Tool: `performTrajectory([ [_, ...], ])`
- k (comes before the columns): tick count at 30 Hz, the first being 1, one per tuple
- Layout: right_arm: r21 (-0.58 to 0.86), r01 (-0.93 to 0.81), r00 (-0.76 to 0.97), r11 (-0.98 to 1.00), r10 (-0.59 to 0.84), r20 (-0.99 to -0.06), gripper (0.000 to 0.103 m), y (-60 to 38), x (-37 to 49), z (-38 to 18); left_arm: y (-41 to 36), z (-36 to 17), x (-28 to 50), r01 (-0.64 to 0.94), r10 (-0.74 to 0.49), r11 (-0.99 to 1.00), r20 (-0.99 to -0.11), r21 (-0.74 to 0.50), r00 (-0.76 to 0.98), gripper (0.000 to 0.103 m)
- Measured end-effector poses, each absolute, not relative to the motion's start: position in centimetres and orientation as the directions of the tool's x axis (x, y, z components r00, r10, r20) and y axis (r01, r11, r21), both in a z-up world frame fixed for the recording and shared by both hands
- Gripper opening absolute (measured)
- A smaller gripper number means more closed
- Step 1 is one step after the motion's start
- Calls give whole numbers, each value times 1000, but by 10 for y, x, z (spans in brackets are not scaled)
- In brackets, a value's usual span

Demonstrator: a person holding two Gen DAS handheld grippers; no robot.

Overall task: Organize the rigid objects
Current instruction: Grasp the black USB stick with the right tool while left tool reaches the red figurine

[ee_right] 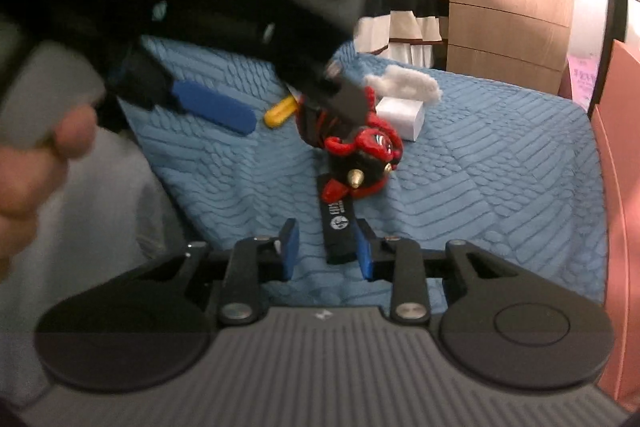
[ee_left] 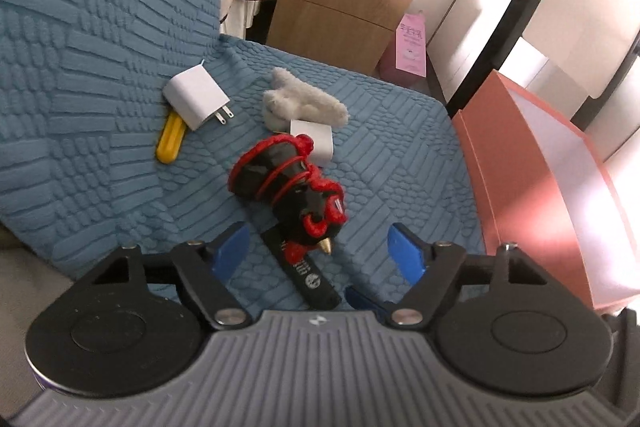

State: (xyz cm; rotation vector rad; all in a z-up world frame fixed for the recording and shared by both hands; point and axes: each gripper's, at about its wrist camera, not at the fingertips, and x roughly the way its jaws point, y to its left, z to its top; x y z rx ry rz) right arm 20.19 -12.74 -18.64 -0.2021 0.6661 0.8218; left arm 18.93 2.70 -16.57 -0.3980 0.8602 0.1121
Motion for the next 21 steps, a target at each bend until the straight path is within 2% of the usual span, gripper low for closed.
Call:
performTrajectory([
  [2,50,-737,504,674,598,-623,33,-123,206,-193,27,-168,197,-266,-54,920,-764,-289,643,80],
  [4,37,-743,502,669,592,-630,33,-121,211,-200,30,-171,203,-272,-83,903,-757,-333,648,79],
  [11,31,-755,489,655,595,-638,33,-118,216,-206,27,-182,226,-311,-84,887,-781,-342,619,69],
  [13,13,-763,489,647,590,-643,28,-117,214,-206,24,-187,230,-319,-68,891,-791,-322,607,68],
  [21,-1,-766,477,643,567,-672,27,-119,214,-201,31,-208,236,-350,-81,873,-809,-339,582,67],
])
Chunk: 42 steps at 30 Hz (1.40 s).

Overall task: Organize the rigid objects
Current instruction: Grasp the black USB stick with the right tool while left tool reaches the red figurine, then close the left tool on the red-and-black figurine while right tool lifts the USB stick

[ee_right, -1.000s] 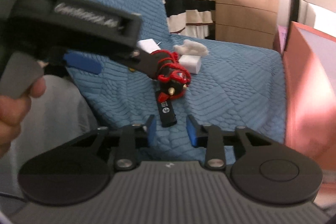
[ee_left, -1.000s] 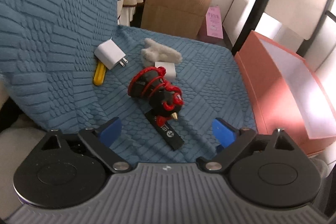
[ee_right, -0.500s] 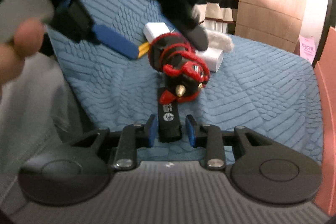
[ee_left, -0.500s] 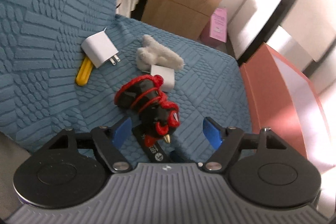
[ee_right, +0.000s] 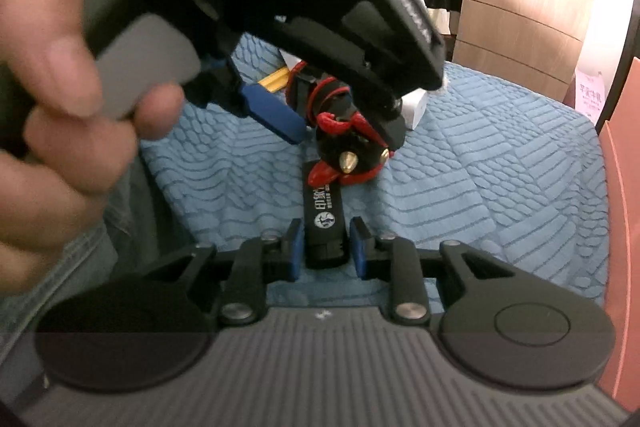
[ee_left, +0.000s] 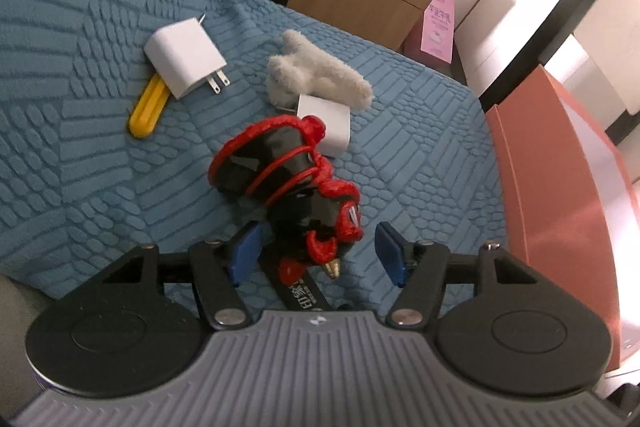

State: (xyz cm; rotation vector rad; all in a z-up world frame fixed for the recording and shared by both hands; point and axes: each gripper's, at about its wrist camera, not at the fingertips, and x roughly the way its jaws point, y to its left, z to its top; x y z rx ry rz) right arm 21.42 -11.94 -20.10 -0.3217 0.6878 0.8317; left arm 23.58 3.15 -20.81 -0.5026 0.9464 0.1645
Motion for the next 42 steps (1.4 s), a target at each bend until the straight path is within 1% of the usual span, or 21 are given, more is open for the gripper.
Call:
performTrajectory([
  [3,-6,-767,475,641,562,-677,27,-122,213,-201,32,-209,235,-363,-63,871,-808,-331,586,64],
  [4,-13,-769,476,639,559,-678,27,-122,212,-200,33,-208,235,-364,-59,870,-805,-331,591,60],
  [5,-25,-771,480,636,555,-680,27,-122,211,-200,33,-207,235,-366,-56,869,-802,-333,595,59],
  [11,-76,-754,514,652,515,-686,27,-132,205,-198,33,-195,229,-371,-39,867,-787,-333,615,56],
  [14,-63,-726,528,684,496,-690,27,-141,210,-196,38,-188,221,-372,-57,854,-776,-364,628,55],
  [19,-49,-680,553,732,468,-690,27,-153,218,-195,39,-173,209,-362,-66,851,-762,-380,644,53],
  [20,-55,-673,559,737,460,-690,27,-153,218,-194,39,-170,207,-362,-73,848,-761,-388,644,46],
  [22,-65,-661,571,747,446,-689,27,-155,219,-193,39,-166,204,-358,-87,842,-755,-405,649,41],
  [25,-62,-641,581,765,431,-690,27,-160,220,-191,38,-163,199,-357,-84,845,-757,-398,648,36],
  [26,-62,-633,584,771,424,-692,27,-163,220,-190,38,-162,199,-359,-85,842,-755,-404,651,28],
  [28,-57,-617,589,785,412,-696,27,-167,221,-189,39,-159,196,-351,-96,836,-742,-422,663,18],
  [31,-33,-601,583,798,409,-702,27,-171,226,-190,41,-158,199,-348,-82,842,-736,-412,672,18],
  [35,-39,-600,581,799,402,-708,28,-170,224,-191,49,-158,205,-357,-77,833,-729,-422,681,18],
  [38,-34,-596,581,802,402,-708,27,-170,225,-191,53,-157,208,-369,-51,839,-733,-401,679,18],
  [42,-33,-585,585,810,394,-709,27,-170,227,-192,65,-161,211,-393,-47,820,-733,-416,679,18],
])
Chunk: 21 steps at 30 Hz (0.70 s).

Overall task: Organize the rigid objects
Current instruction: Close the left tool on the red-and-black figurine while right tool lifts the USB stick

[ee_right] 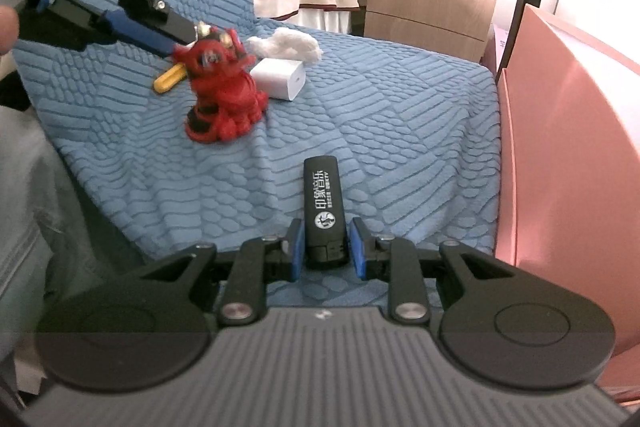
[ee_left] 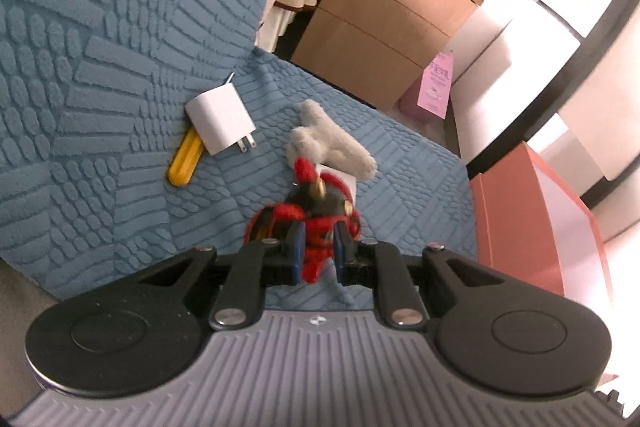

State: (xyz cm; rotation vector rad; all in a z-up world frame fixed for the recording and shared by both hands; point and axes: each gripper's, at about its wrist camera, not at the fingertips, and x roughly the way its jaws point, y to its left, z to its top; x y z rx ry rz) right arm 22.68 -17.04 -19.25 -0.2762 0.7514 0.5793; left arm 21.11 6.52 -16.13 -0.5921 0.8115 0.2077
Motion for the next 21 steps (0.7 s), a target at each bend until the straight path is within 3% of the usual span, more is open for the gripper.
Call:
performTrajectory([
  [7,-17,-589,583,808,410,-701,28,-169,229,-192,72,-169,209,-389,-51,811,-716,-436,696,21],
  [9,-3,-595,580,803,427,-694,29,-168,230,-192,68,-172,207,-378,-55,817,-711,-436,701,37],
  [10,5,-599,576,801,435,-692,28,-167,231,-192,67,-173,206,-374,-54,819,-708,-435,704,54],
  [11,10,-599,578,801,441,-687,31,-165,232,-191,65,-173,206,-373,-47,822,-705,-430,708,61],
  [14,11,-597,587,802,445,-676,38,-162,235,-192,57,-173,206,-337,-41,853,-694,-399,719,61],
  [21,23,-596,584,803,453,-673,35,-155,243,-199,46,-182,214,-324,-3,889,-712,-323,702,64],
])
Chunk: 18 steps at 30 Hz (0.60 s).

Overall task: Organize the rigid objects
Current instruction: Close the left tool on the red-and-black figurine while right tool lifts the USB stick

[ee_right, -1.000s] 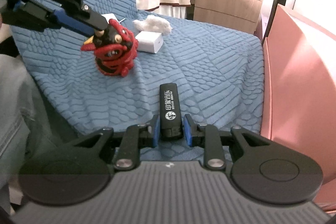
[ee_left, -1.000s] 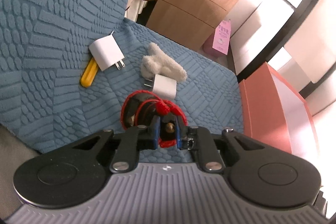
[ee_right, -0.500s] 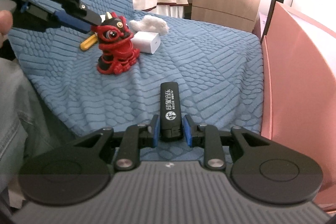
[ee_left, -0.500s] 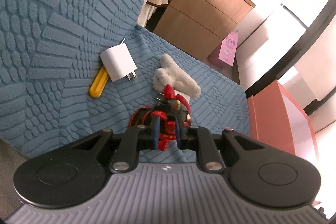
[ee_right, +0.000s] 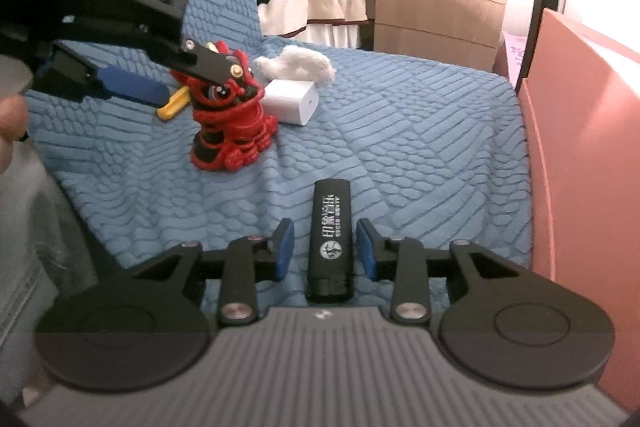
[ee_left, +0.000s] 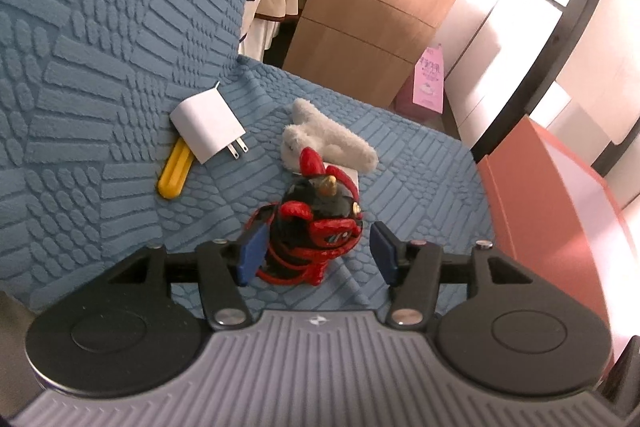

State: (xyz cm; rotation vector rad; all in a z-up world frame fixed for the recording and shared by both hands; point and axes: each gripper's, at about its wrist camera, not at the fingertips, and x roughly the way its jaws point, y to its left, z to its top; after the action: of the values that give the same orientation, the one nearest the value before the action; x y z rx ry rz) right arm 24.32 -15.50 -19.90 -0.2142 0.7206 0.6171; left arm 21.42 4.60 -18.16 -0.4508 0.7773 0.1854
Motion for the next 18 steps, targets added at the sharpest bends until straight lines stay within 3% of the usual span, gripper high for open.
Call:
performTrajectory([
  [1,13,-596,591,803,449,-671,27,-154,243,-199,46,-183,215,-324,0,891,-714,-318,701,67],
  [4,-3,-588,605,809,437,-666,26,-156,242,-197,42,-186,219,-321,22,902,-711,-290,703,73],
  [18,-1,-528,631,849,392,-669,26,-169,250,-198,31,-207,242,-247,50,952,-707,-179,706,73],
])
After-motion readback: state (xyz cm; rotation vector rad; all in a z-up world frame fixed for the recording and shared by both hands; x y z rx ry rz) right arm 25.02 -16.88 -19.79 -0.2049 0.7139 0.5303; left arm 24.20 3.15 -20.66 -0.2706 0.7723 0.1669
